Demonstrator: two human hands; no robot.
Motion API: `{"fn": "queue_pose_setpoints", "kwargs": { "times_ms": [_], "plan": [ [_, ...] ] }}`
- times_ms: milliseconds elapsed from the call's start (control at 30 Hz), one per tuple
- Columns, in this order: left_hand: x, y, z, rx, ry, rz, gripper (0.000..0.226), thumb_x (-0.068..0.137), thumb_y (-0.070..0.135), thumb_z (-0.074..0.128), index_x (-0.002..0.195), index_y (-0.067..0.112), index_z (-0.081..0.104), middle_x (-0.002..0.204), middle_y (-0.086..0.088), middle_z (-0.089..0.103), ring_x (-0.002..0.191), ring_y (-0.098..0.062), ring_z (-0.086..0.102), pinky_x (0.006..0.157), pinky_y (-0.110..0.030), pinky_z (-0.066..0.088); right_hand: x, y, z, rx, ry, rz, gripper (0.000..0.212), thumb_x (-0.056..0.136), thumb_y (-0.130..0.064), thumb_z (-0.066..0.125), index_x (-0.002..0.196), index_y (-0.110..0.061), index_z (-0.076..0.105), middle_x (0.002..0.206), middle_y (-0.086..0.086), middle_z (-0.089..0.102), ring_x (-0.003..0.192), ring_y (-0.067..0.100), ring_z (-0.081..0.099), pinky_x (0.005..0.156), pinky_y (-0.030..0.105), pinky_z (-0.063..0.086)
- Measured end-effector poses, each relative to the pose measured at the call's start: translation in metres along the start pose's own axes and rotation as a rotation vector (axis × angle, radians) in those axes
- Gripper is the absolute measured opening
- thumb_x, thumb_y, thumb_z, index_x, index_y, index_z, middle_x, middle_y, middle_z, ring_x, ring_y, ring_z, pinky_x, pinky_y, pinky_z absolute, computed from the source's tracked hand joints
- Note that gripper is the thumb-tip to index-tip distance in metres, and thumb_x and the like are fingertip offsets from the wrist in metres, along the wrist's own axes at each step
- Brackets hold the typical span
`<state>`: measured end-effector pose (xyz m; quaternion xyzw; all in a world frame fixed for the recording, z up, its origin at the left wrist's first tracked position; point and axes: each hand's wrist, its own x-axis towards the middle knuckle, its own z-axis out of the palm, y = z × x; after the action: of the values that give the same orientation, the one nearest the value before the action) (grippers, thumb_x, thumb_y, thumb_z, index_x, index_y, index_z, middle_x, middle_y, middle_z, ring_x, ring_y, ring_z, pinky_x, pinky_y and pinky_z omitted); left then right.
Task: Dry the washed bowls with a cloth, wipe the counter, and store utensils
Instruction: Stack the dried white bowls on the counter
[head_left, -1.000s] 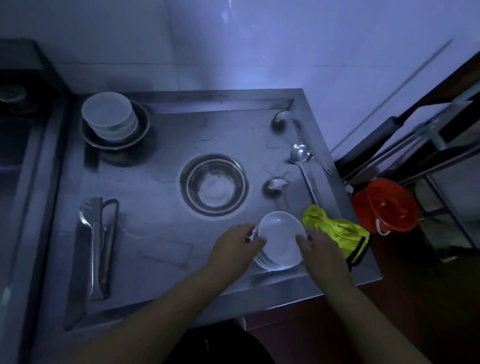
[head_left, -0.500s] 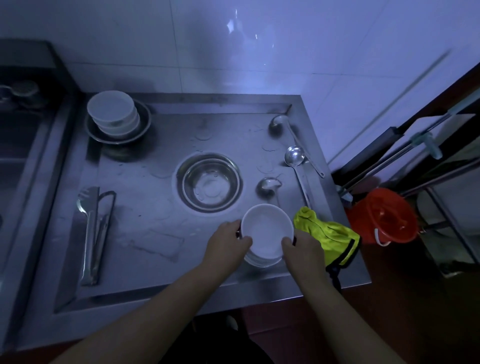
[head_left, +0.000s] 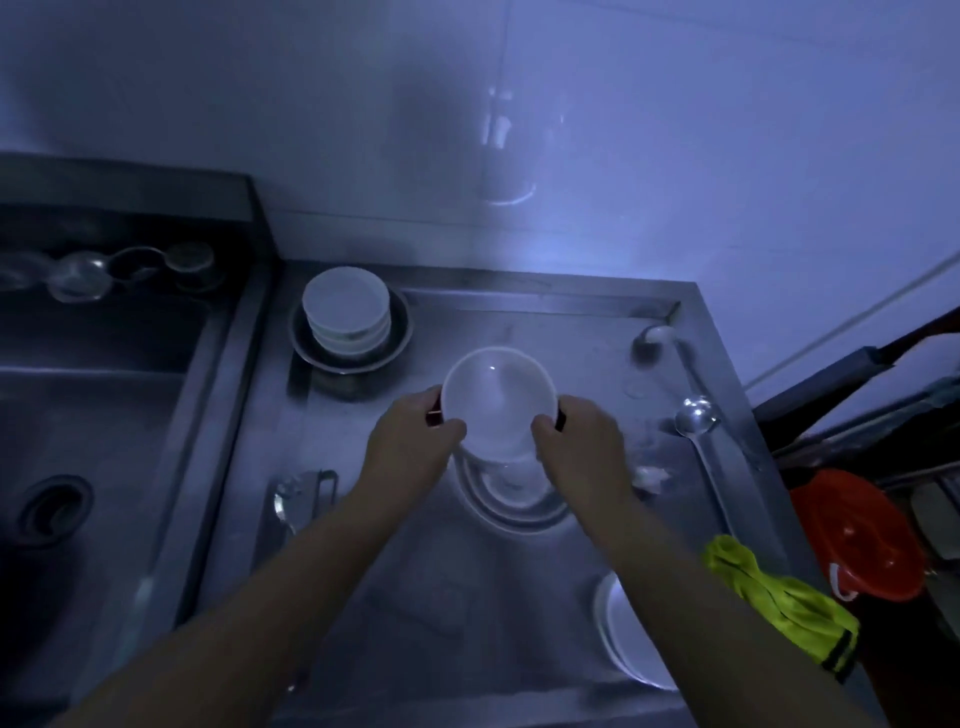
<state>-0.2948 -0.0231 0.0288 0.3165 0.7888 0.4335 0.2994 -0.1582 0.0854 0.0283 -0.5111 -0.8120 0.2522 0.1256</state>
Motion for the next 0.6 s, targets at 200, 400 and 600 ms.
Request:
{"fn": "queue_pose_setpoints", "kwargs": {
  "times_ms": [200, 400, 600],
  "plan": [
    [0.082, -0.031, -0.088, -0.034, 0.099, -0.055, 0.030, 0.068, 0.026, 0.052, 0.090, 0.011, 0.067, 0.082, -0.007, 0.068, 0.078, -0.026, 0.062, 0.067, -0.040, 0.051, 0.081, -0.094, 0.072, 0.048, -0.065, -0.118, 0.021, 0.087, -0.016, 0.050, 0.073, -0.002, 0.056, 0.075, 0.013, 0.060, 0.070, 0.029, 0.055, 0.059, 0.033, 0.042],
    [0.161, -0.054, -0.138, -0.055, 0.191, -0.129, 0.014, 0.079, 0.008, 0.055, 0.087, 0.005, 0.066, 0.078, -0.009, 0.061, 0.074, -0.021, 0.055, 0.057, -0.026, 0.038, 0.143, -0.155, 0.125, 0.114, -0.088, -0.122, 0.031, 0.086, -0.016, 0.050, 0.058, -0.019, 0.037, 0.061, -0.002, 0.045, 0.055, 0.013, 0.043, 0.047, 0.024, 0.027],
    [0.195, -0.065, -0.155, 0.006, 0.152, -0.153, 0.045, 0.057, 0.027, 0.044, 0.084, -0.003, 0.066, 0.079, -0.017, 0.063, 0.073, -0.022, 0.055, 0.064, -0.031, 0.042, 0.172, -0.170, 0.153, 0.107, -0.124, -0.080, 0.035, 0.086, -0.015, 0.050, 0.057, -0.019, 0.031, 0.059, -0.003, 0.039, 0.052, 0.009, 0.036, 0.045, 0.024, 0.022]
  ]
}}
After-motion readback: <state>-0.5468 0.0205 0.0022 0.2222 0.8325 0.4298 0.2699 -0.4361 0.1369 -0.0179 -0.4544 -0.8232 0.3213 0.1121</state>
